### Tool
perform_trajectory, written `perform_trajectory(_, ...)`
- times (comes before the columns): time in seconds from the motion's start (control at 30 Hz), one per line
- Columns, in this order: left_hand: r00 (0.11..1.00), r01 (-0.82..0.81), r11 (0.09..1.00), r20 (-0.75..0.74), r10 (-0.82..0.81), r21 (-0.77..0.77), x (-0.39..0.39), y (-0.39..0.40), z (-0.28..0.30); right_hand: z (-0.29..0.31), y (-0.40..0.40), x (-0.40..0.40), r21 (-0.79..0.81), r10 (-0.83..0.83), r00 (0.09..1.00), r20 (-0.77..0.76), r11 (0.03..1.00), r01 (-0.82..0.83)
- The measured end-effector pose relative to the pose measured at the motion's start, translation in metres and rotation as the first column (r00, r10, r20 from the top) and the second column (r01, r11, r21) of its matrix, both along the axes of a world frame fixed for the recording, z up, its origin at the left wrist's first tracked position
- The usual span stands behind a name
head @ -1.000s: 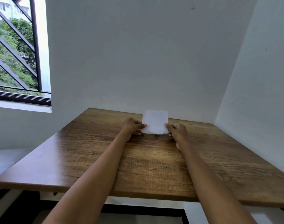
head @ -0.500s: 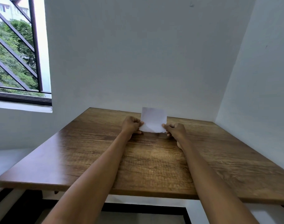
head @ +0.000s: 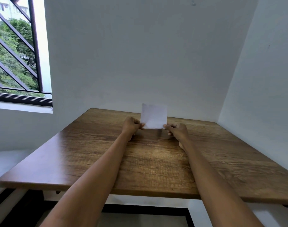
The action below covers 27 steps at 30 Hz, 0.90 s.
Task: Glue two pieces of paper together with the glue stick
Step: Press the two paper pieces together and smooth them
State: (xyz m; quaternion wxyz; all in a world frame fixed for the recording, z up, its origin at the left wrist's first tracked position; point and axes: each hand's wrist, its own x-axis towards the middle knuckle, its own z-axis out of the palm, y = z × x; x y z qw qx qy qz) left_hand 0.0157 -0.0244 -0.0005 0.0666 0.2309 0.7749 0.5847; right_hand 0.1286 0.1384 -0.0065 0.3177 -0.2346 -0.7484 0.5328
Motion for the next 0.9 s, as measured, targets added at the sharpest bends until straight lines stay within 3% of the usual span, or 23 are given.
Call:
perform_trajectory(0.33, 0.998, 0.002, 0.999, -0.062, 0.001, 0.050, 0.001, 0.002, -0.002, 0.000, -0.002, 0.002, 0.062, 0.051, 0.997, 0.050, 0.997, -0.054)
perform_trajectory(0.6, 0.997, 0.082, 0.996, 0.008, -0.083, 0.039, 0.005, -0.003, 0.003, 0.000, -0.001, 0.002, 0.099, 0.089, 0.994, 0.069, 0.991, -0.095)
perform_trajectory(0.9, 0.991, 0.079, 0.973, 0.085, -0.099, 0.215, 0.010, 0.007, 0.003, 0.004, -0.020, -0.007, 0.049, 0.176, 0.980, 0.092, 0.982, -0.181)
